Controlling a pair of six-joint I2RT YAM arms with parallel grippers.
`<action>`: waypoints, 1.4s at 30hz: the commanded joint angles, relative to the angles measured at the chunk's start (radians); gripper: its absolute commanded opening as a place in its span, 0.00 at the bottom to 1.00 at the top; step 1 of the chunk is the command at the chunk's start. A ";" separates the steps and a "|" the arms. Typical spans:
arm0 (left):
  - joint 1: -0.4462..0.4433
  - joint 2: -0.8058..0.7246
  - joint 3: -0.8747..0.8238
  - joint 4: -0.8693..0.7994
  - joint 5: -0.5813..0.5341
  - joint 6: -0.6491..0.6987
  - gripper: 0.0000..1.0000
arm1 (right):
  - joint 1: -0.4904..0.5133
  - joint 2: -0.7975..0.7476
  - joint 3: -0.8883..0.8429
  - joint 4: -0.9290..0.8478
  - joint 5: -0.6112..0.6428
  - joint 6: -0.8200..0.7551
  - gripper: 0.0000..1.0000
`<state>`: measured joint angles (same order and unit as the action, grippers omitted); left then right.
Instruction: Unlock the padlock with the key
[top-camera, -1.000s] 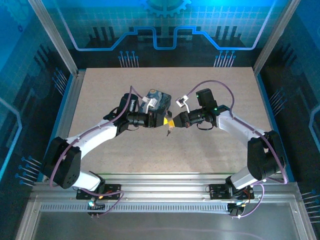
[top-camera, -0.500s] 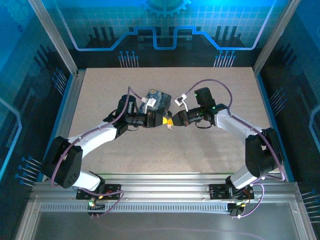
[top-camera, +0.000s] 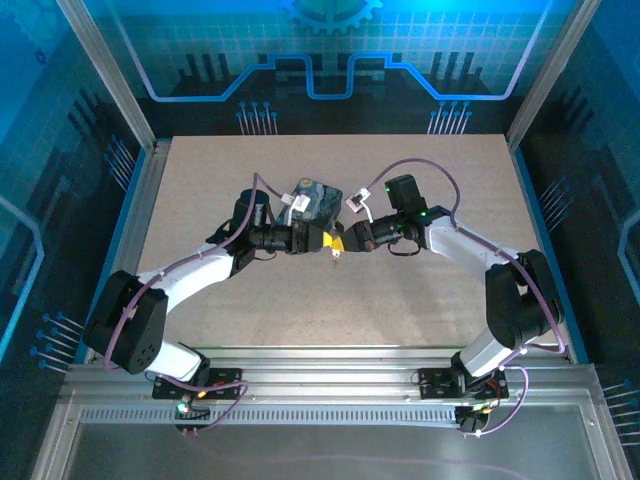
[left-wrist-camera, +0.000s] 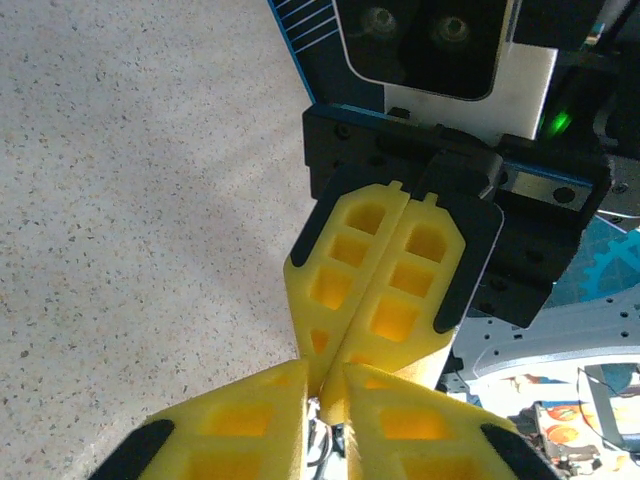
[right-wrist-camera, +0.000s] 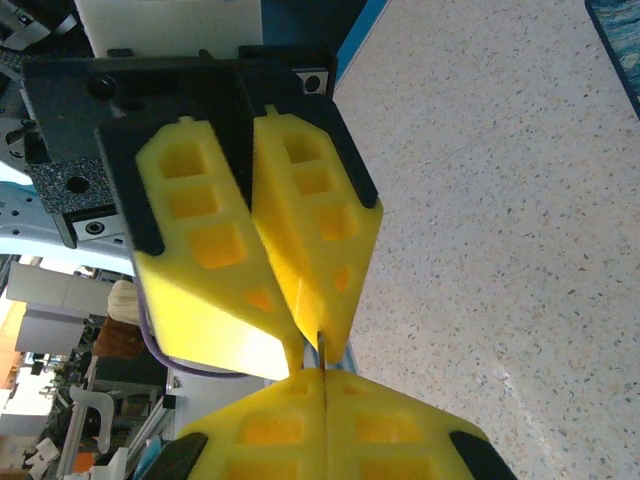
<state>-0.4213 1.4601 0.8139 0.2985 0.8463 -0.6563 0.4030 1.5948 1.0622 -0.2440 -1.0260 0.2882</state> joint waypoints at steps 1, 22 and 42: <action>0.005 0.012 -0.012 0.032 0.033 0.001 0.11 | 0.014 0.011 0.032 0.012 -0.021 0.003 0.00; 0.061 0.004 -0.055 0.099 -0.067 -0.079 0.00 | -0.018 -0.025 -0.012 0.058 0.000 0.044 0.25; 0.061 0.022 -0.030 0.120 -0.064 -0.097 0.00 | 0.008 0.001 -0.116 0.325 0.074 0.242 0.38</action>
<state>-0.3637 1.4723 0.7650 0.3916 0.7818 -0.7433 0.3958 1.5898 0.9524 0.0437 -0.9543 0.5137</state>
